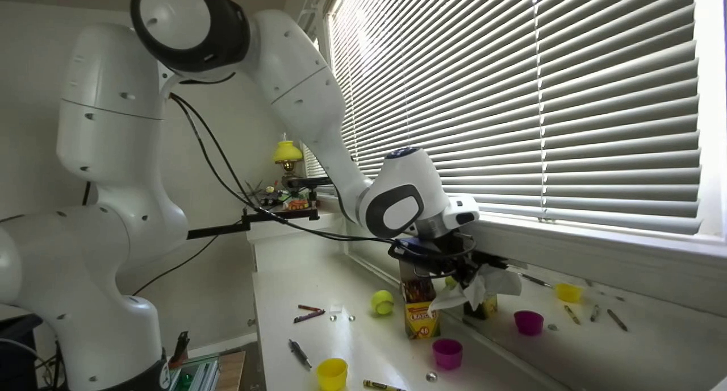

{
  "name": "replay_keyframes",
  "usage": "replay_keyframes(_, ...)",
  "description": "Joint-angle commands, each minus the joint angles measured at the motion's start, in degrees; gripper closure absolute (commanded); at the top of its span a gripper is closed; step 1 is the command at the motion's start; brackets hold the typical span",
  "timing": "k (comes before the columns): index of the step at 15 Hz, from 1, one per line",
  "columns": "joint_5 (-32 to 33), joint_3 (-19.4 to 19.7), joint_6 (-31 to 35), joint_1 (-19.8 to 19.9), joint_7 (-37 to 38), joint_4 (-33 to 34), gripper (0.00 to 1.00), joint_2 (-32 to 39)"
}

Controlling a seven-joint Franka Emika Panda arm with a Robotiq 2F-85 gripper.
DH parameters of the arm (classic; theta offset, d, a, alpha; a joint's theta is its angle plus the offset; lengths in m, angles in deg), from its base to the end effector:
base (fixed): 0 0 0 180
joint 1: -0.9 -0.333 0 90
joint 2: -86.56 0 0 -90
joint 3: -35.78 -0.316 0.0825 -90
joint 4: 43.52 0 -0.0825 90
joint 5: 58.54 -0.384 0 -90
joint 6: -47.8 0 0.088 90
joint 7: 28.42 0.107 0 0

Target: Use the napkin to wipe the reflective part below the window

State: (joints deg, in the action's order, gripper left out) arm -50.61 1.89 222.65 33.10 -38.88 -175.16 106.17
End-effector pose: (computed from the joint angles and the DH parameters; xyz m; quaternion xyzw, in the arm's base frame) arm 0.5677 0.0229 0.2768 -0.9602 -0.1327 -0.2411 0.0478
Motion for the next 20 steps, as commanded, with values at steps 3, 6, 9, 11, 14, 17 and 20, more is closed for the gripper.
replay_keyframes(3,-0.1,-0.5,-4.3,7.2,-5.7,2.5,1.00,-1.3)
replay_keyframes(6,-0.5,-0.5,-6.5,11.3,-8.7,4.9,1.00,-0.6)
replay_keyframes(9,-1.0,-1.5,-8.0,14.3,-11.3,6.9,1.00,-0.2)
replay_keyframes(11,-0.8,-2.0,-8.3,14.6,-11.7,7.1,1.00,-0.6)
replay_keyframes(14,0.0,-2.9,-8.3,12.8,-10.8,5.0,1.00,-1.9)
replay_keyframes(17,-0.1,-5.3,-7.3,11.3,-10.3,2.3,1.00,-3.2)
replay_keyframes(20,-0.6,-9.0,-6.4,9.8,-10.0,-0.9,1.00,-5.7)
